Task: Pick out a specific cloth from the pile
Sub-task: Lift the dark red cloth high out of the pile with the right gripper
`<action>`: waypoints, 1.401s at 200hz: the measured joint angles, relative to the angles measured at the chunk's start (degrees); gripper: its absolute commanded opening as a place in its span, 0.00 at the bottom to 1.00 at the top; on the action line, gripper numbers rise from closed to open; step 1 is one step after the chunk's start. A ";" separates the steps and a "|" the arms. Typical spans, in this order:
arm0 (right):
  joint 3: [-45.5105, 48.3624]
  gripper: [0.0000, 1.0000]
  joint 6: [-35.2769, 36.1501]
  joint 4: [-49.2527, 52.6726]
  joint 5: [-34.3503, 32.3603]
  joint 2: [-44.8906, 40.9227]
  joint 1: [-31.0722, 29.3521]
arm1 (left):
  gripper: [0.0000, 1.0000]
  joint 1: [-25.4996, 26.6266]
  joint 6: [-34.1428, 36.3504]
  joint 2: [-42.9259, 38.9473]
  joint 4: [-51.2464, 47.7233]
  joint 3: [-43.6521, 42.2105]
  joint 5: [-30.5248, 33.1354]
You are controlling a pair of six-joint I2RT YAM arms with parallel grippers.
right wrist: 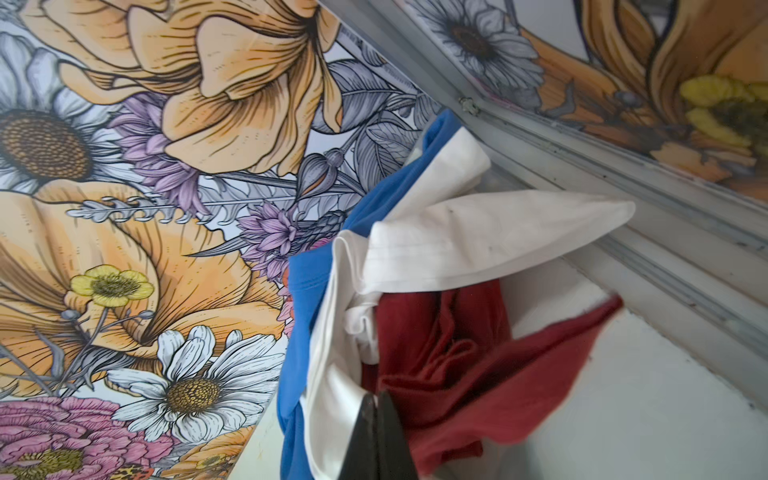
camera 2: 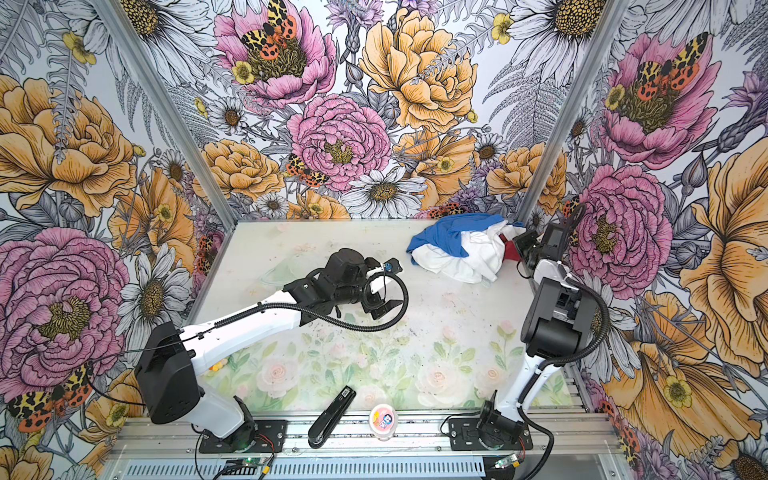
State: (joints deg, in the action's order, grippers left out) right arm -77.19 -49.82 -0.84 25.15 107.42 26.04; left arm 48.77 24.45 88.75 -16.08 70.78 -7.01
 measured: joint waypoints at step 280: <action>-84.52 0.00 -3.93 5.75 -4.20 8.48 -35.63 | 0.99 -3.54 -13.46 -43.87 -3.43 -10.47 24.17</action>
State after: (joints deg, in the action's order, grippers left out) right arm -161.71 -53.76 4.91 20.95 115.90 -9.58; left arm 45.23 10.98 44.88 -19.51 60.31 17.17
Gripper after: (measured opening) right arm 0.047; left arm 0.990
